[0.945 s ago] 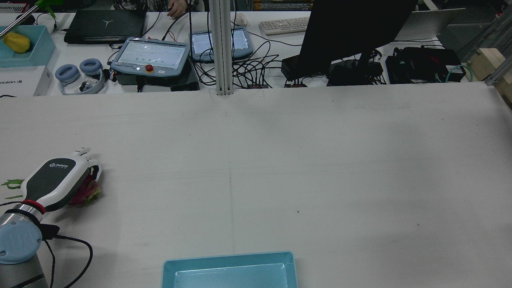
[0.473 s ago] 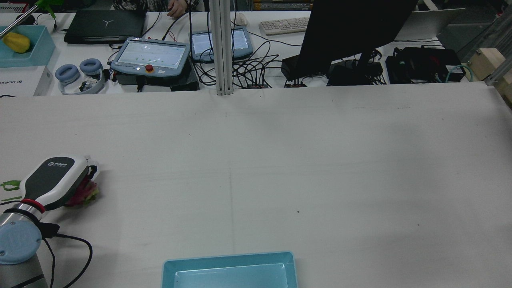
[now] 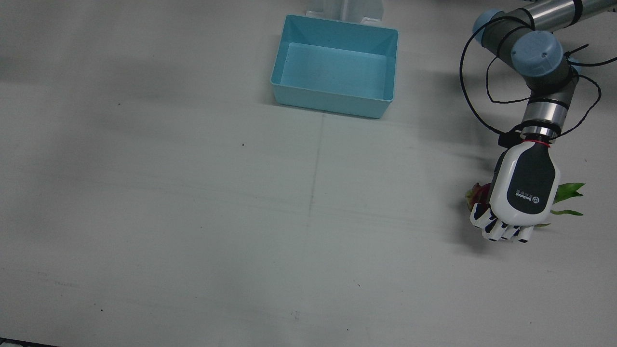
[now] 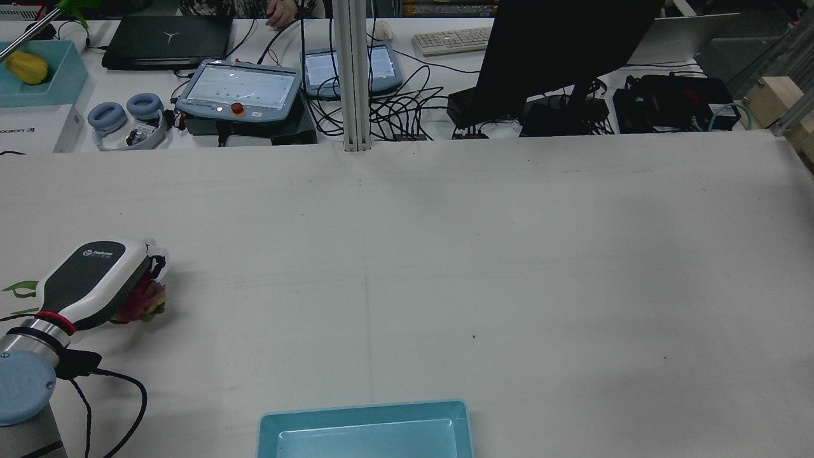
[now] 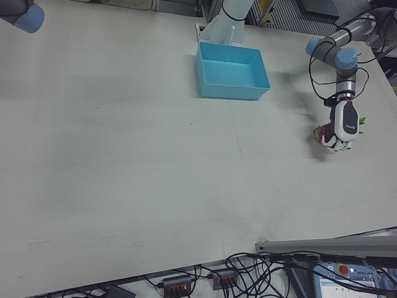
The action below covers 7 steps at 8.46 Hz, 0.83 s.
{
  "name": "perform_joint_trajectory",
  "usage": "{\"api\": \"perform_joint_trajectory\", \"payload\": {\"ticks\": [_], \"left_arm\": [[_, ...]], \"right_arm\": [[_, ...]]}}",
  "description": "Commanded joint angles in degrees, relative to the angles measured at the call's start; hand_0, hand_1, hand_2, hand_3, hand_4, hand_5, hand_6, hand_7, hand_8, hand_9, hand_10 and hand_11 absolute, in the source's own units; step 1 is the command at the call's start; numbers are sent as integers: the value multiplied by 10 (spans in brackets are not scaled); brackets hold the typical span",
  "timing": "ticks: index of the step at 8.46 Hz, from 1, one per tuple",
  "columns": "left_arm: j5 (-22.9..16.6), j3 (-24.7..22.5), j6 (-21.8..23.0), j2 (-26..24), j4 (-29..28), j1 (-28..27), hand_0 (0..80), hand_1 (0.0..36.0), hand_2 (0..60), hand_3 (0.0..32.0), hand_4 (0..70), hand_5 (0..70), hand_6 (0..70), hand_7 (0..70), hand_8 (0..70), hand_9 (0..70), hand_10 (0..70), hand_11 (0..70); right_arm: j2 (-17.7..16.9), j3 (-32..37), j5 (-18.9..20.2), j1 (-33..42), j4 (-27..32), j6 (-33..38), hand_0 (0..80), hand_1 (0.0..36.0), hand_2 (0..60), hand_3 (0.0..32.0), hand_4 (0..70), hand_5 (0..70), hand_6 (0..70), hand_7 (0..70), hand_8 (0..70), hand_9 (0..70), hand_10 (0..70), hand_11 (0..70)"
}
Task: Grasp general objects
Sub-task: 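Lift the dragon fruit and carry it toward the blue tray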
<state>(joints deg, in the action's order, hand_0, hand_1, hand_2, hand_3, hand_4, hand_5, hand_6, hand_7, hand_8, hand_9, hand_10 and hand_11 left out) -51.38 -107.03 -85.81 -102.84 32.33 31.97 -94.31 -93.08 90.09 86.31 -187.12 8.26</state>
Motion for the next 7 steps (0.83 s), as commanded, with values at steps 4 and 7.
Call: {"api": "perform_joint_trajectory", "payload": {"ticks": [4, 7], "left_arm": [[-199, -142, 5, -118, 127, -3, 800, 360, 600, 0, 354, 700, 700, 700, 700, 700, 700, 700], [-364, -149, 113, -137, 51, -9, 800, 360, 600, 0, 601, 700, 700, 700, 700, 700, 700, 700]], "right_arm": [[0, 0, 0, 0, 0, 0, 0, 0, 0, 0, 0, 0, 0, 0, 0, 0, 0, 0], [0, 0, 0, 0, 0, 0, 0, 0, 0, 0, 0, 0, 0, 0, 0, 0, 0, 0]]}}
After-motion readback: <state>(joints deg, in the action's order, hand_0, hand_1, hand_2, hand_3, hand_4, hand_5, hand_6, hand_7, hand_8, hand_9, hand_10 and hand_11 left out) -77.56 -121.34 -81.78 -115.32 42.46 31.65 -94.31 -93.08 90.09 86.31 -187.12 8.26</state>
